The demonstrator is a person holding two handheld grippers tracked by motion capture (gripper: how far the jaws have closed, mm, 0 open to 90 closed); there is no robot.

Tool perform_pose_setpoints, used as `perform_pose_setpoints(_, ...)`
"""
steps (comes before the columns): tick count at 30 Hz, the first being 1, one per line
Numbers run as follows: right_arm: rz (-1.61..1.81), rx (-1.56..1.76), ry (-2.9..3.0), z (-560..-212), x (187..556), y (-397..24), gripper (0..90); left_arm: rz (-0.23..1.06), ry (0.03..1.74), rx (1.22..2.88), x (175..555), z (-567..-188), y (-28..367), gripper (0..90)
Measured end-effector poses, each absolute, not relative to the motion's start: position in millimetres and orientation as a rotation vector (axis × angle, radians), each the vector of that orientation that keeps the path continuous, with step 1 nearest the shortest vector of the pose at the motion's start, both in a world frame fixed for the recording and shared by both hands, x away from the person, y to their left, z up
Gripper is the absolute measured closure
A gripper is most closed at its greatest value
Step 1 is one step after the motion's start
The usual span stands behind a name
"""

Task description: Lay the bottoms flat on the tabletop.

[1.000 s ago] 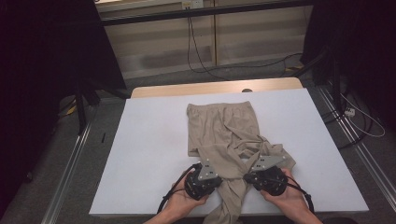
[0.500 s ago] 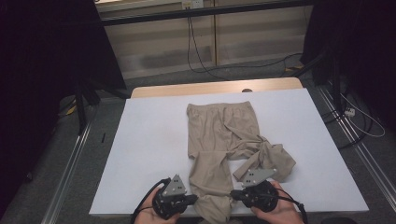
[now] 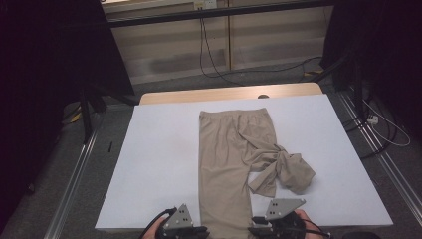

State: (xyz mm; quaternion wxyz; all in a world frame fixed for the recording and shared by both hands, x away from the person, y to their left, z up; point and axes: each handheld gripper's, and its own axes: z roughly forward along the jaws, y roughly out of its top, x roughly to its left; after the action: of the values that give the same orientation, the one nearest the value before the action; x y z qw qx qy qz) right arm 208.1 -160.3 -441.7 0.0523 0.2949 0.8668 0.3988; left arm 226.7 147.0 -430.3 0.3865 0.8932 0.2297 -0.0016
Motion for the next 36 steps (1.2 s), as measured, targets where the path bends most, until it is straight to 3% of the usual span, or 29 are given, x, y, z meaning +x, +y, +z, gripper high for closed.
perform_pose_setpoints(3, 1.189, 0.918, 2.589, -439.5, 228.8, -159.0, 62.9, 0.066, 0.616, 2.269, 242.0, -429.9, 145.3, 67.8)
perform_pose_setpoints(7, 1.063, 0.92, 2.562, -446.6, 258.3, -150.7, 58.4, 0.12, 0.604, 2.31, 261.7, -438.3, 135.1, 59.7)
perform_pose_setpoints(9, 1.006, 0.901, 2.573, -453.2, 265.7, -144.9, 61.6, 0.126, 0.596, 2.337, 266.4, -444.6, 127.9, 59.4)
perform_pose_setpoints(11, 1.036, 0.917, 2.58, -453.1, 266.7, -144.5, 76.2, 0.158, 0.593, 2.357, 265.3, -447.2, 122.5, 59.6)
perform_pose_setpoints(12, 1.035, 0.914, 2.58, -452.9, 265.3, -145.3, 84.9, 0.166, 0.594, 2.367, 264.4, -446.1, 121.4, 63.1)
perform_pose_setpoints(14, 1.048, 0.945, 2.577, -453.2, 260.7, -147.8, 88.5, 0.146, 0.601, 2.379, 262.0, -444.9, 123.1, 89.1)
perform_pose_setpoints(18, 1.063, 0.96, 2.589, -452.3, 251.7, -153.6, 88.7, 0.153, 0.617, 2.398, 258.9, -442.0, 129.3, 90.0)
perform_pose_setpoints(28, 1.104, 0.953, 2.613, -451.5, 244.1, -154.7, 85.2, 0.121, 0.686, 2.357, 256.4, -440.0, 149.2, 90.0)
perform_pose_setpoints(32, 1.099, 0.955, 2.606, -452.6, 246.3, -157.0, 77.2, 0.109, 0.689, 2.337, 256.5, -440.0, 152.8, 86.8)
perform_pose_setpoints(36, 1.107, 0.972, 2.598, -451.8, 249.2, -160.9, 60.7, 0.104, 0.664, 2.297, 257.5, -438.8, 154.9, 76.5)
